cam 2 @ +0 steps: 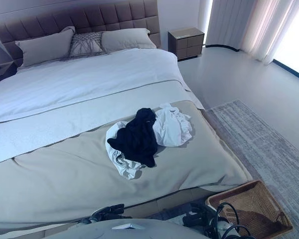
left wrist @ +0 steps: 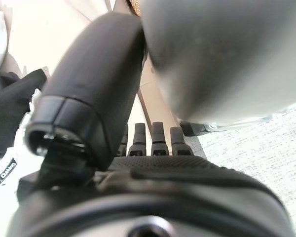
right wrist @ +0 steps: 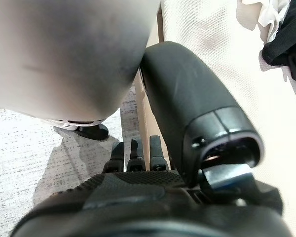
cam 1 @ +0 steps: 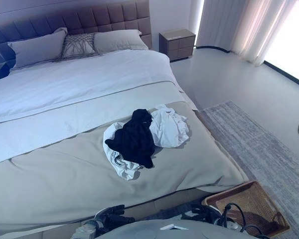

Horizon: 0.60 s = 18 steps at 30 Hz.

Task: Pick up the clothes from the bed and place them into the basket

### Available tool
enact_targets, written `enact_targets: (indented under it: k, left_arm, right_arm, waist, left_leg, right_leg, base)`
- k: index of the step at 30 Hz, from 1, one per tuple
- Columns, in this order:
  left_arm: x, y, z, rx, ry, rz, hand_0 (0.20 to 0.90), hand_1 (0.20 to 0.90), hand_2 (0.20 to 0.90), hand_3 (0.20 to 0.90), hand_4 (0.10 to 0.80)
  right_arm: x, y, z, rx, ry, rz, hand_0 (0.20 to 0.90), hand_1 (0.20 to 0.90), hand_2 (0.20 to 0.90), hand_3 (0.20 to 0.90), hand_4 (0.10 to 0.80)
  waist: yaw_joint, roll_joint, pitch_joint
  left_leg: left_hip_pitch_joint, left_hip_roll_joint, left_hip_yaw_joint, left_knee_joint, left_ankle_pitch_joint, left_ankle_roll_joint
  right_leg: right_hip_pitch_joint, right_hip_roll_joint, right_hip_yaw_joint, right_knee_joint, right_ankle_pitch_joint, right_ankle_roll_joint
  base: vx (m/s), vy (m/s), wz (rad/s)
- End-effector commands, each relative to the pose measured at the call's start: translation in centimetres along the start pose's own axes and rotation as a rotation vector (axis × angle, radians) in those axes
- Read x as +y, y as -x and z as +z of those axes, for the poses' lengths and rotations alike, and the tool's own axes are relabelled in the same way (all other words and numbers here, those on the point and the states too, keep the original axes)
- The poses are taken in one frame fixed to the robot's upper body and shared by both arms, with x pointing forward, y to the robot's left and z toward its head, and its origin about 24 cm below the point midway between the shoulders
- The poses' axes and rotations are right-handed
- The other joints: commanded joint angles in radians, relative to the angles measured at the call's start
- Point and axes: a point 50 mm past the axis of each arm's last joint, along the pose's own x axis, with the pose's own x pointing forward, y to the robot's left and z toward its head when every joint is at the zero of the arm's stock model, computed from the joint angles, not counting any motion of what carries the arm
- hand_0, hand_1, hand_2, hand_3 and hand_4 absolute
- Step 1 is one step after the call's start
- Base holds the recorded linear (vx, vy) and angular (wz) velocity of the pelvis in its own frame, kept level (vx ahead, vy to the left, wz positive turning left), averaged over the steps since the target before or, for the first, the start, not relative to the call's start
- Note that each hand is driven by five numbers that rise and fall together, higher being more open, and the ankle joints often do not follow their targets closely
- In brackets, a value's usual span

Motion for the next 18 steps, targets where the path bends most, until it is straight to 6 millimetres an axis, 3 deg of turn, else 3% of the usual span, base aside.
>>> enact_targets:
  k: [1, 18]
  left_arm:
    - [0.96, 0.0, 0.92, 0.006, -0.034, 0.014, 0.9, 0.9, 0.9, 0.9, 0.8]
    - [1.03, -0.05, 0.9, 0.01, -0.029, 0.056, 0.9, 0.9, 0.9, 0.9, 0.8]
  right_arm:
    - [1.26, -0.32, 0.09, 0.034, 0.063, 0.052, 0.9, 0.9, 0.9, 0.9, 0.8]
    - [1.39, -0.35, 0.05, 0.035, 0.054, 0.046, 0.9, 0.9, 0.9, 0.9, 0.8]
  waist:
    - [0.008, -0.068, 0.01]
    - [0.007, -0.068, 0.012]
  left_leg:
    - [0.038, -0.092, 0.022, 0.002, -0.076, 0.07]
    - [0.042, -0.094, 0.023, 0.002, -0.077, 0.071]
  right_leg:
    - [-0.02, -0.009, 0.038, 0.037, 0.015, -0.001]
    - [-0.017, -0.009, 0.038, 0.036, 0.015, -0.001]
  base:
    - [0.0, 0.0, 0.0]
    - [0.0, 0.0, 0.0]
